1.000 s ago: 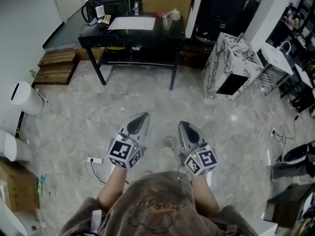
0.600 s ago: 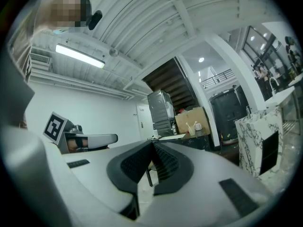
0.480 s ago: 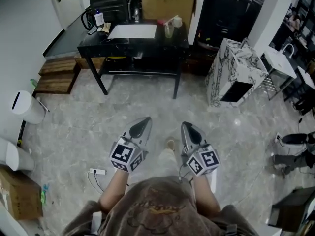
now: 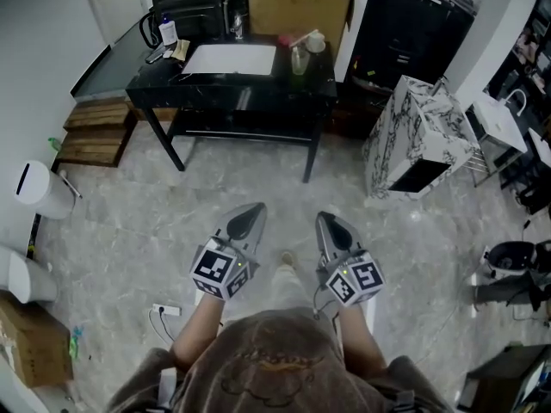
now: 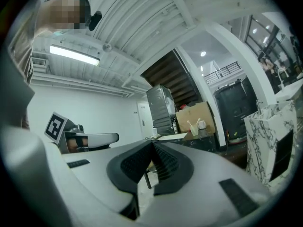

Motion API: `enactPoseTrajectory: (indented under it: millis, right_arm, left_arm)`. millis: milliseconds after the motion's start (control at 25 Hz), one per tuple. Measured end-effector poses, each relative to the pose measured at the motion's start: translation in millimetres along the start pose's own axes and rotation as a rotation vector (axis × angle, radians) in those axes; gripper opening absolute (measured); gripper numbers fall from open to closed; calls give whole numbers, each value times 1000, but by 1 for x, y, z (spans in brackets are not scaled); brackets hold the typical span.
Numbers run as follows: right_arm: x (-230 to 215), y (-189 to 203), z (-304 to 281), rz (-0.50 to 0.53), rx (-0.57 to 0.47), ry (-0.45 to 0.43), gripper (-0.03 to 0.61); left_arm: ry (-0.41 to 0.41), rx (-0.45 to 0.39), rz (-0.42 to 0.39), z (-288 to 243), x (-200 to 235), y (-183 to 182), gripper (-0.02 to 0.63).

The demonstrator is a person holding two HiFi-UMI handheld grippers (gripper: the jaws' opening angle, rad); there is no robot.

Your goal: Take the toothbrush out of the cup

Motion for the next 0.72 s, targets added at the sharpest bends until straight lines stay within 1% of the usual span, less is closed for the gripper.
enactPoseTrajectory:
  millis: [160, 280, 480, 720]
  right_arm:
    - [-35, -14, -43, -5, 12, -12, 6]
    - [-60, -27, -77, -7, 7, -24, 6]
    - [-113, -48, -120, -10, 3, -40, 6]
    - [-167, -54, -161, -14, 26, -57, 6]
  left_arm:
    - [2, 10, 8, -49, 23, -10, 0]
    - [-16, 6, 27, -82, 43, -18, 0]
    - [-16, 0, 38, -150, 67, -28, 0]
    - [-37, -1, 34, -215, 93, -31, 0]
Point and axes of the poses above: the fingertips, and each gripper's own axes: z backward along the fingers, x to its left, y out of its underside, the point moved 8 cm from there along z, backward along the fingers, and after that the axes turned 3 degrees about -x, right-handed, at the moved point
